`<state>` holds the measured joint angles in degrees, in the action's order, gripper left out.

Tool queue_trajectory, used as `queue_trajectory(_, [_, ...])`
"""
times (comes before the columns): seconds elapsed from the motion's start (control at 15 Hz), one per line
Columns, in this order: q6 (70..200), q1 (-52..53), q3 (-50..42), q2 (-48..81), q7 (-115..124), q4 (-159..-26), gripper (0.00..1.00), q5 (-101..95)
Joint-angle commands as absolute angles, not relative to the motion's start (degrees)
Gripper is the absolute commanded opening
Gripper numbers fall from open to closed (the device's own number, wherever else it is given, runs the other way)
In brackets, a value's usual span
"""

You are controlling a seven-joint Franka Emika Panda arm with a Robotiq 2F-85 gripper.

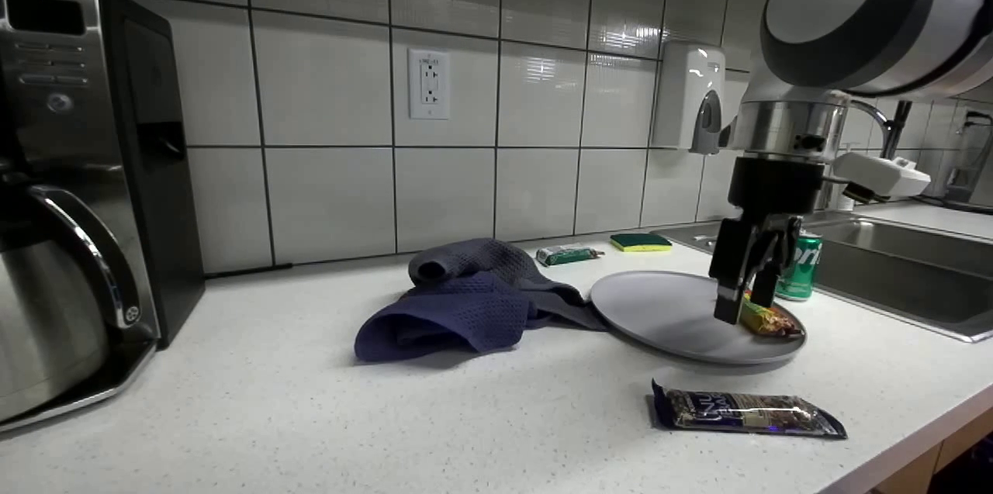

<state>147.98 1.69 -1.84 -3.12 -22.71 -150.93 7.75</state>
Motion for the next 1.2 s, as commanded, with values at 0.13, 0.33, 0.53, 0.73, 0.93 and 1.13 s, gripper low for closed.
queue_trajectory(0.13, [148.5, 3.56, -1.03, -7.12, -34.58, -154.44, 1.0, 7.57])
queue_trajectory(0.33, [147.88, 3.6, -1.21, -4.84, -33.54, -152.9, 1.0, 7.63])
queue_trajectory(0.53, [147.92, 3.66, -1.26, -5.13, -34.98, -153.42, 1.0, 7.62])
queue_trajectory(0.73, [147.96, 3.68, -1.27, -5.21, -35.08, -153.52, 1.0, 7.61])
queue_trajectory(0.93, [148.28, 4.07, -1.18, -5.93, -36.81, -154.05, 1.0, 8.19])
queue_trajectory(1.13, [149.35, 4.72, -0.54, -6.96, -38.29, -155.15, 1.0, 6.69])
